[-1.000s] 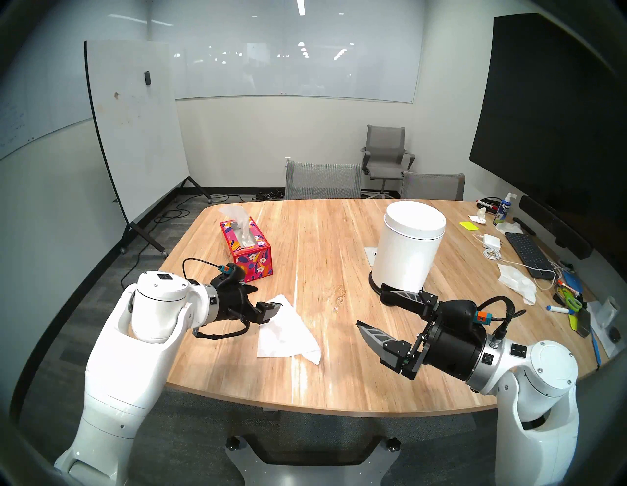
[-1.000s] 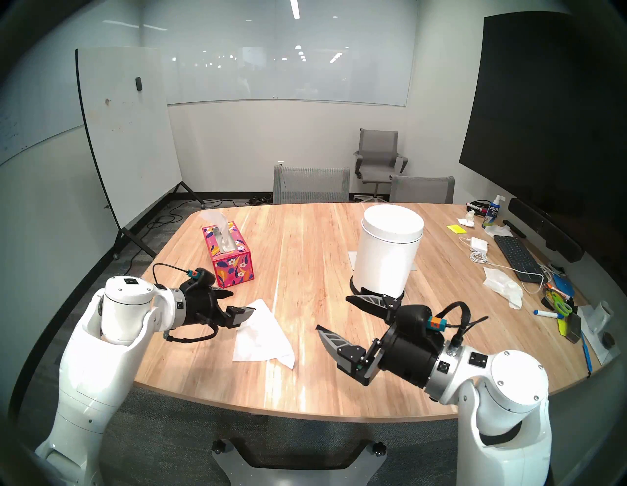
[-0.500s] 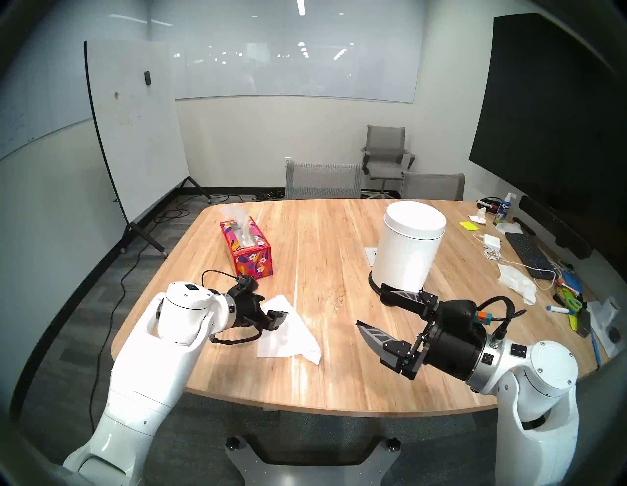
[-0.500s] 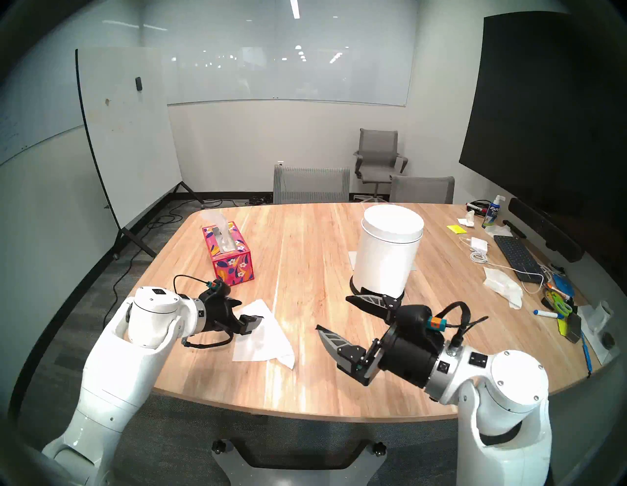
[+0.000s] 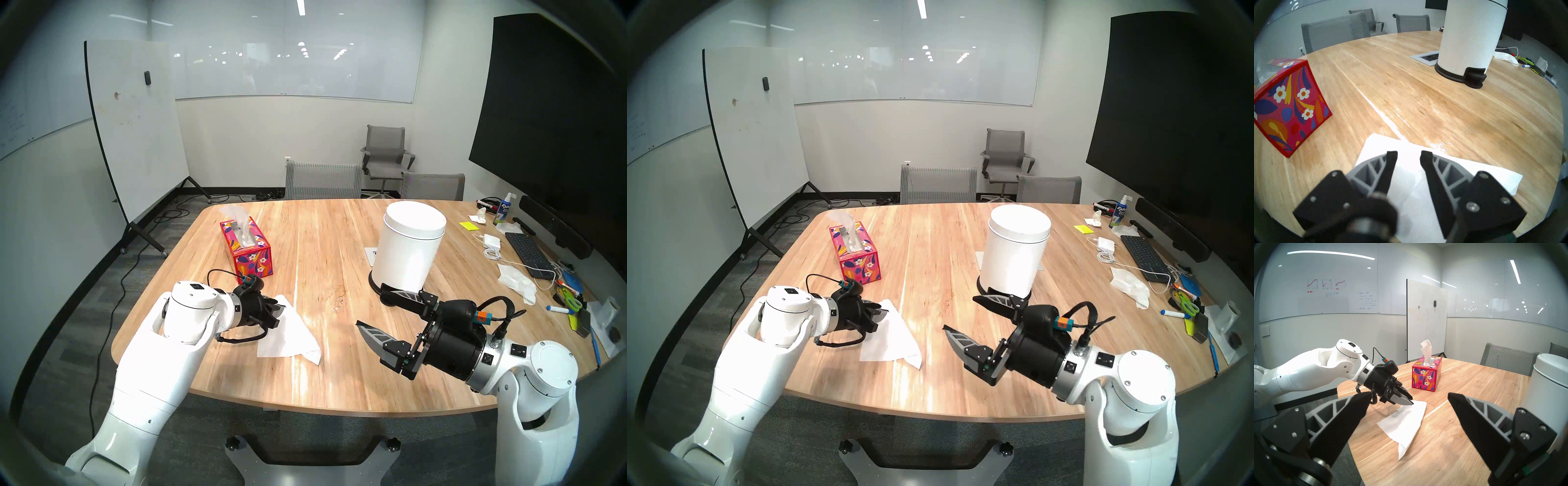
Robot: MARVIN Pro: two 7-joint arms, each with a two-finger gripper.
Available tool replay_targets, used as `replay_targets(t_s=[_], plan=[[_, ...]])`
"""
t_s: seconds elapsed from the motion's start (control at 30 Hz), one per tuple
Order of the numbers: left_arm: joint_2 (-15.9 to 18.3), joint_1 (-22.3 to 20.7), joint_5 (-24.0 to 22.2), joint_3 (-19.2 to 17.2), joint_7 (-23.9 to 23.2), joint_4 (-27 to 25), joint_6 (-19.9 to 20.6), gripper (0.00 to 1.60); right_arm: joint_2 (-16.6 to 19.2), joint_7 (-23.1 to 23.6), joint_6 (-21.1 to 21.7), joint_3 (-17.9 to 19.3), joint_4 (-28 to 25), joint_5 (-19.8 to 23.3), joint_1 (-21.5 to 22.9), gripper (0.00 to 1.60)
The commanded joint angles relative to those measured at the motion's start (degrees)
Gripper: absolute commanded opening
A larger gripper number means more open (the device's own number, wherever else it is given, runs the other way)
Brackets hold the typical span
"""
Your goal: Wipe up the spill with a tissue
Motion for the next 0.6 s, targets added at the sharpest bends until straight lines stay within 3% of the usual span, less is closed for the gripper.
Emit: replay_targets(t_s=[0.0, 0.57], plan=[[0.49, 1.13, -0.16, -0.49, -0.24, -2.13, -0.36, 1.02, 0.05, 0.1, 0.03, 0.13, -0.95, 0.14, 0.13, 1.6], [1.1, 3.07, 0.53, -0.15, 0.02, -1.14, -2.65, 1.11, 0.05, 0.11, 0.03, 0.13, -0.95, 0.14, 0.13, 1.6]])
